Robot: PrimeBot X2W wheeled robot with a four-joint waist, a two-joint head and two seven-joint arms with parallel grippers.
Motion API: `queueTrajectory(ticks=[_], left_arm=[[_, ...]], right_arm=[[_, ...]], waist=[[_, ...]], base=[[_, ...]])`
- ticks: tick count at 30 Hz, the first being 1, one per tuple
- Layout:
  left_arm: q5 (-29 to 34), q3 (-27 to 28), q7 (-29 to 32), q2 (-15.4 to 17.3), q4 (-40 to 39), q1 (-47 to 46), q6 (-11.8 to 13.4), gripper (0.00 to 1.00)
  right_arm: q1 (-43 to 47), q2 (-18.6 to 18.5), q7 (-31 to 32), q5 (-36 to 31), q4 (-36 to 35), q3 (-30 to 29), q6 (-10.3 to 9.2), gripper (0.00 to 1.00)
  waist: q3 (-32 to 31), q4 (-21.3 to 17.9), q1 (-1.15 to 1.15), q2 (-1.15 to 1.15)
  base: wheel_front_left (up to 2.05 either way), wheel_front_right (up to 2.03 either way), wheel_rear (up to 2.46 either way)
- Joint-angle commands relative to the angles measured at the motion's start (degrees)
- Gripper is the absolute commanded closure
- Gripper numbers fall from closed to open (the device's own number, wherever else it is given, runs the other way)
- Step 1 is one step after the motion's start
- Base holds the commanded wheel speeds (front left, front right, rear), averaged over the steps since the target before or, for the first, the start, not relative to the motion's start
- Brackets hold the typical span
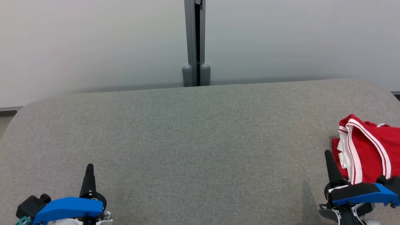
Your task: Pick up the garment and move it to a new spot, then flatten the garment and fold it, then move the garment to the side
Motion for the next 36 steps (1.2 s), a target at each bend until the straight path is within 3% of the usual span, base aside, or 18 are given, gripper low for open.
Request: queueTrajectory(ticks=[1, 36], left_arm=[[-1.47, 0.16, 0.40, 0.02, -0.86, -1.35, -0.51, 1.00], [-20.41, 1.54, 5.08, -0.02, -3.48, -2.42, -0.82, 1.00]], right_arm=[[0.22, -0.46, 0.36, 1.59, -1.11, -0.16, 0.02, 1.00], [1.27, -0.60, 5.04, 21.03, -4.69, -0.82, 0.03, 1.00]], waist=[[0.01, 0.02, 0.00, -0.01], [0.24, 0.60, 0.00, -0.01]], base=[[0.00, 0.00, 0.00], [0.00, 0.00, 0.00]])
